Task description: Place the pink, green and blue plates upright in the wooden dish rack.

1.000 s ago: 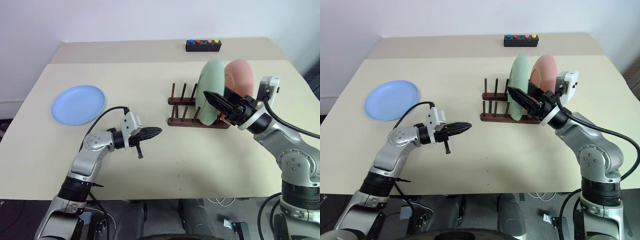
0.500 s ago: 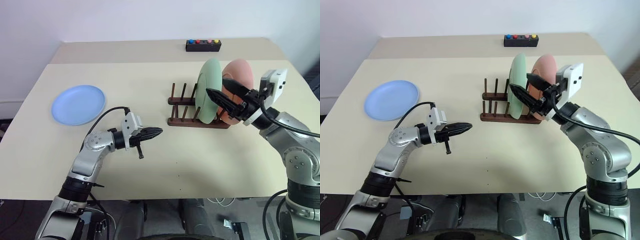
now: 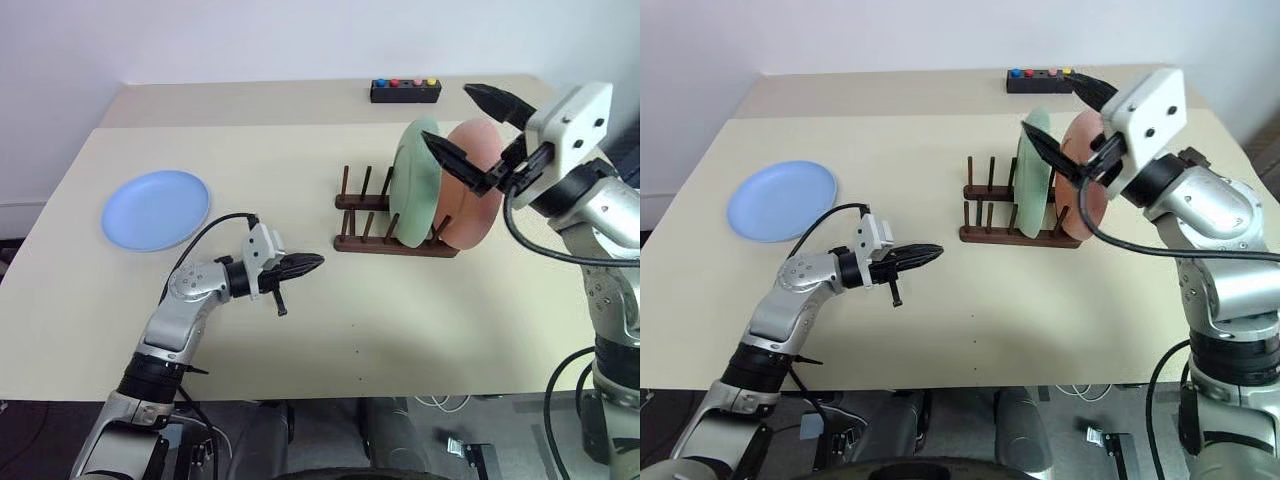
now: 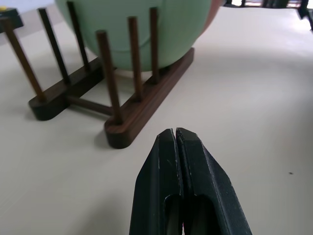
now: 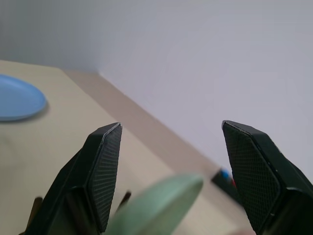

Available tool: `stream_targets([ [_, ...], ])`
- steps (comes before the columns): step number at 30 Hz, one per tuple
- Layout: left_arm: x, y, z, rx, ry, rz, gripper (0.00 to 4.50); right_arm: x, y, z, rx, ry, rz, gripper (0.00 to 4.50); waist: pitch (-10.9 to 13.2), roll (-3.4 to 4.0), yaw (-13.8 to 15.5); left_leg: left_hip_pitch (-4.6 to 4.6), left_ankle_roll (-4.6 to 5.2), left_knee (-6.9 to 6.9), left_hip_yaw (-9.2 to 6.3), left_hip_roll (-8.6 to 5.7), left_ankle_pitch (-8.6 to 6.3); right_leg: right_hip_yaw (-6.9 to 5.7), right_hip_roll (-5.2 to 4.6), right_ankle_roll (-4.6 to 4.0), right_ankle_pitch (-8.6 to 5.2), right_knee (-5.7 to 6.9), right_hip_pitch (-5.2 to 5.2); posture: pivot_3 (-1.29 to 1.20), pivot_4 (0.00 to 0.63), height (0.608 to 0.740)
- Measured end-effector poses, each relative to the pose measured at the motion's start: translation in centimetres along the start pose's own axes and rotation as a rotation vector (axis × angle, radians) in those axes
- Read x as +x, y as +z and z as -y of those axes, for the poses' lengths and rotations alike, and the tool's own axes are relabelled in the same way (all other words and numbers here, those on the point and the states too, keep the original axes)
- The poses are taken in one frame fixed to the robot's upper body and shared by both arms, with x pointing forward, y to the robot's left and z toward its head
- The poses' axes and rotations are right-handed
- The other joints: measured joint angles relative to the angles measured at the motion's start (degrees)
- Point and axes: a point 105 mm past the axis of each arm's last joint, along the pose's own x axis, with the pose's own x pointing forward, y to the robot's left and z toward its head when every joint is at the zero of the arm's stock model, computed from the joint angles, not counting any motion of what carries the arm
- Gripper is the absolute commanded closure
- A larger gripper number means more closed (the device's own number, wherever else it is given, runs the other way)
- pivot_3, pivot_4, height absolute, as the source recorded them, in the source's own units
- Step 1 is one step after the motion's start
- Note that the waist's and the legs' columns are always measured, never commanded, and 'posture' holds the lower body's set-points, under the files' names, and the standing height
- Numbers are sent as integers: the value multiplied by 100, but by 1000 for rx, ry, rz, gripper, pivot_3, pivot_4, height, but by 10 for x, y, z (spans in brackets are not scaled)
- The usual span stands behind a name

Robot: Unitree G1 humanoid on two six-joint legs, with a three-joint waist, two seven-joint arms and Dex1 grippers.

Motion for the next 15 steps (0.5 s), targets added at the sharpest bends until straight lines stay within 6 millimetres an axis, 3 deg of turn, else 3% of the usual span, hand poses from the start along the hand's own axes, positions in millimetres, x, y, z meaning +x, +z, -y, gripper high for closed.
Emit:
stream_targets([
  [3, -3, -2, -11, -16, 60, -13, 3624, 12, 8, -28, -95, 138, 5, 1130, 0, 0, 3, -1, 0, 1, 0, 0, 0, 0, -1, 0, 0, -1, 0, 0, 150, 740],
  [4, -5, -3, -17, -23, 95, -18, 3119, 16, 4, -41, -129, 196, -12, 1130, 0, -3, 1, 0, 0, 1, -1, 0, 0, -2, 0, 0, 0, -1, 0, 0, 150, 740],
  [7, -18, -1, -41, -40, 230, -17, 1602, 26, -22, -81, -240, 357, -80, 1130, 2, -6, -1, -1, -1, 2, -1, 0, 0, -2, 0, 0, 0, -1, -2, 0, 150, 740],
  [10, -36, 7, -62, -36, 353, -1, 64, 31, -45, -100, -301, 422, -125, 1130, 4, -8, 3, -3, -1, 1, -1, -1, 0, -2, -2, 1, 0, -2, -4, 0, 150, 740],
  [13, -56, 9, -84, -42, 507, -19, 64, 34, -56, -109, -340, 446, -128, 1130, 6, -12, 7, -3, -1, -1, -3, -1, 1, -3, -1, 0, 0, 1, -6, 0, 150, 740],
  [15, -82, 10, -108, -39, 675, -62, 64, 37, -61, -116, -355, 461, -123, 1130, 12, -23, 3, -3, -2, 0, -7, 0, 1, -6, 0, 0, 1, 4, -7, 0, 150, 740],
])
